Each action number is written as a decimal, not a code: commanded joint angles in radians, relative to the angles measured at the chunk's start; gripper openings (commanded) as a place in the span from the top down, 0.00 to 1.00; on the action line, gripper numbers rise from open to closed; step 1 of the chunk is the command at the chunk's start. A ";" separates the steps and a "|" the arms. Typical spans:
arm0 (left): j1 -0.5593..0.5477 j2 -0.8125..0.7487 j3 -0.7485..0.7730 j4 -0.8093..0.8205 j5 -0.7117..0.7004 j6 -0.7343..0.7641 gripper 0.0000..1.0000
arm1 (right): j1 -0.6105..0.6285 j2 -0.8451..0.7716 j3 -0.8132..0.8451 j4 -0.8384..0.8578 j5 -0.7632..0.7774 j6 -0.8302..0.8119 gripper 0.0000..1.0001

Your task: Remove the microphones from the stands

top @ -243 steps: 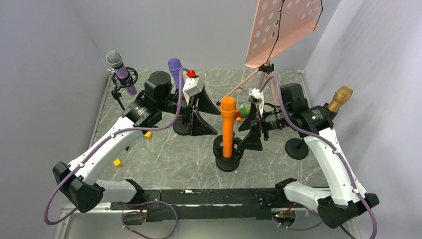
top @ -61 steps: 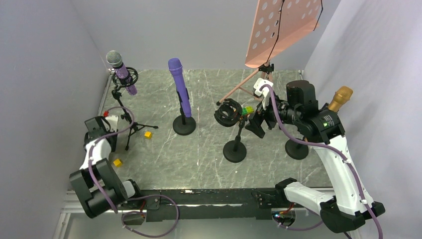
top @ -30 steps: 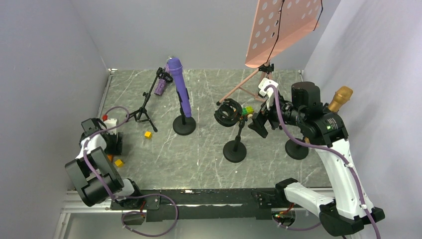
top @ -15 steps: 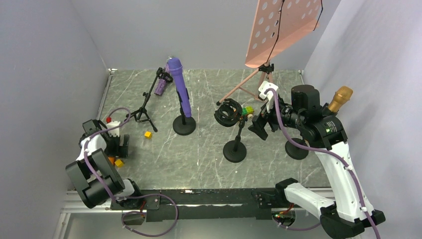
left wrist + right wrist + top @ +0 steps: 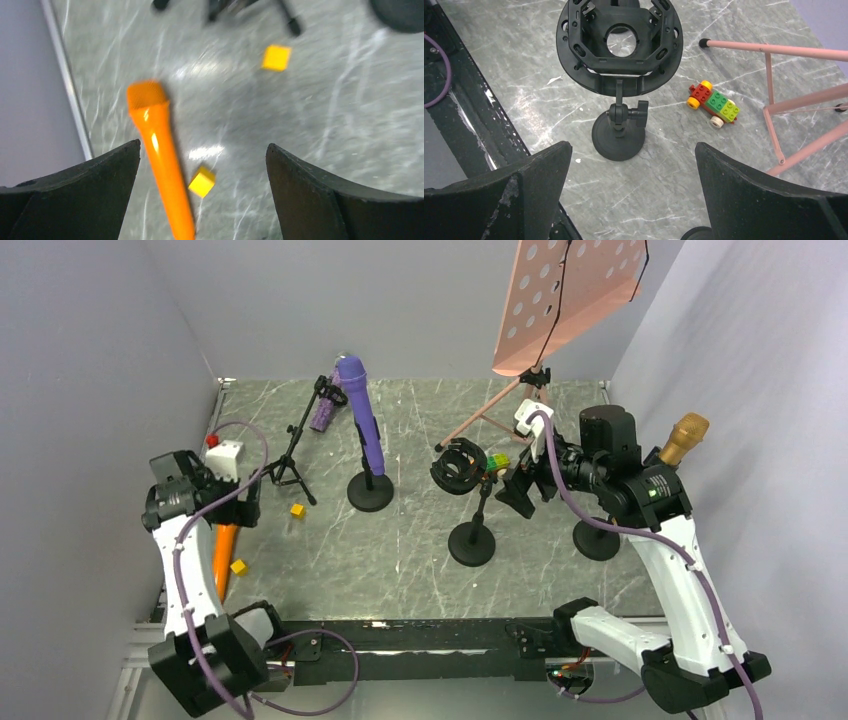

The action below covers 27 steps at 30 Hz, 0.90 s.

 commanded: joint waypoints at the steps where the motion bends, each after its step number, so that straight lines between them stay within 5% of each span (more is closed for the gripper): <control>1: -0.186 -0.028 0.119 0.017 0.161 -0.060 0.01 | -0.002 0.021 0.057 0.057 -0.040 0.007 0.00; 5: -0.383 0.161 0.403 0.052 0.166 -0.066 0.01 | -0.003 0.043 0.076 0.078 -0.040 0.014 0.00; 10: -0.394 0.619 0.850 -0.054 0.176 -0.170 0.16 | -0.003 0.048 0.075 0.087 -0.038 0.018 0.00; 15: -0.417 0.909 1.146 -0.127 0.184 -0.167 0.24 | -0.003 0.033 0.088 0.056 -0.012 0.003 0.00; 27: -0.442 1.183 1.327 -0.099 0.145 -0.141 0.26 | -0.038 -0.013 0.056 -0.011 0.022 0.004 0.00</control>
